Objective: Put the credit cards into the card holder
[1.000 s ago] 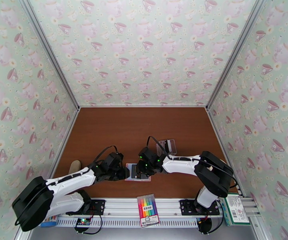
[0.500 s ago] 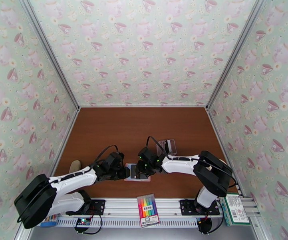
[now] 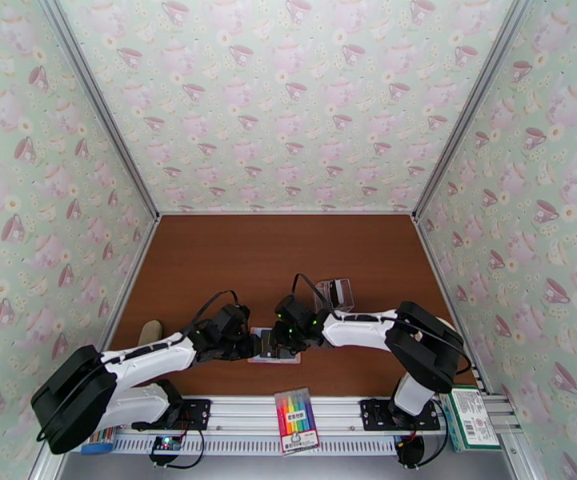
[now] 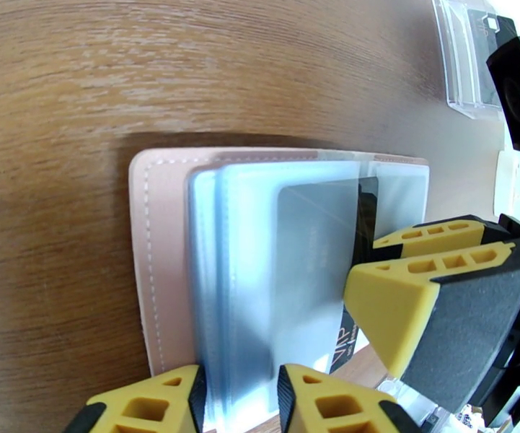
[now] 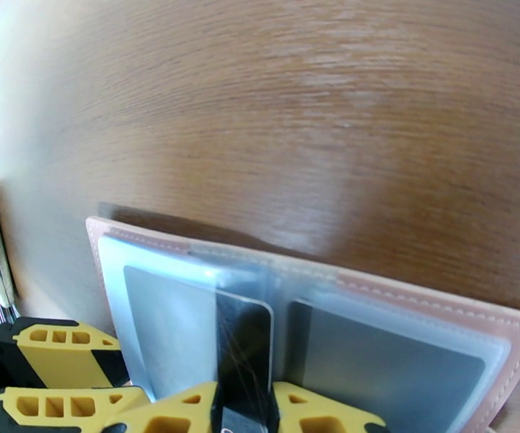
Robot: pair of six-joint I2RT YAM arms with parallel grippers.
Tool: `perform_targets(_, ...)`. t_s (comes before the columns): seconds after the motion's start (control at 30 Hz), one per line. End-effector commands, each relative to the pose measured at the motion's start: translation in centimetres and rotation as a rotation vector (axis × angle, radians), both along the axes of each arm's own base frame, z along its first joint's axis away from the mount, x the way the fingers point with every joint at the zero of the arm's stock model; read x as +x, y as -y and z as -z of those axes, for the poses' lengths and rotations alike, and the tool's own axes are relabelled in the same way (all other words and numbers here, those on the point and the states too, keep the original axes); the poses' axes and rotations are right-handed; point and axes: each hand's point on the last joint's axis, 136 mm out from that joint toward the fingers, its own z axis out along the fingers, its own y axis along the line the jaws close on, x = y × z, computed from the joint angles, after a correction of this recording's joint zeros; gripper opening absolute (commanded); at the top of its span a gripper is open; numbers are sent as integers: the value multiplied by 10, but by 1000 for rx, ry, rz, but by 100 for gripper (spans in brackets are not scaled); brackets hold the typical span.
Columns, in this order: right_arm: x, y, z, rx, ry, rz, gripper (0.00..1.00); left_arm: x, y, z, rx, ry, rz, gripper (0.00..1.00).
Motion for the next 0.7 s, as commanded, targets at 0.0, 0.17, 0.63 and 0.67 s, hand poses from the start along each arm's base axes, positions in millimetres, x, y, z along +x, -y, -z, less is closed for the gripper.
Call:
perform_targets(0.0, -3, -5, 6, -7, -18, 6, 25, 0, 4, 2, -15, 4, 6, 35)
perform_targets(0.17, -3, -9, 5, 19, -24, 15, 25, -1, 5, 2, -14, 3, 5, 35)
perform_targets(0.63, -5, -20, 2, 46, -30, 10, 24, -2, 5, 2, -13, 3, 10, 35)
perform_targets(0.67, -5, -19, 2, 45, -28, 11, 24, -2, 5, 2, -12, 5, 8, 35)
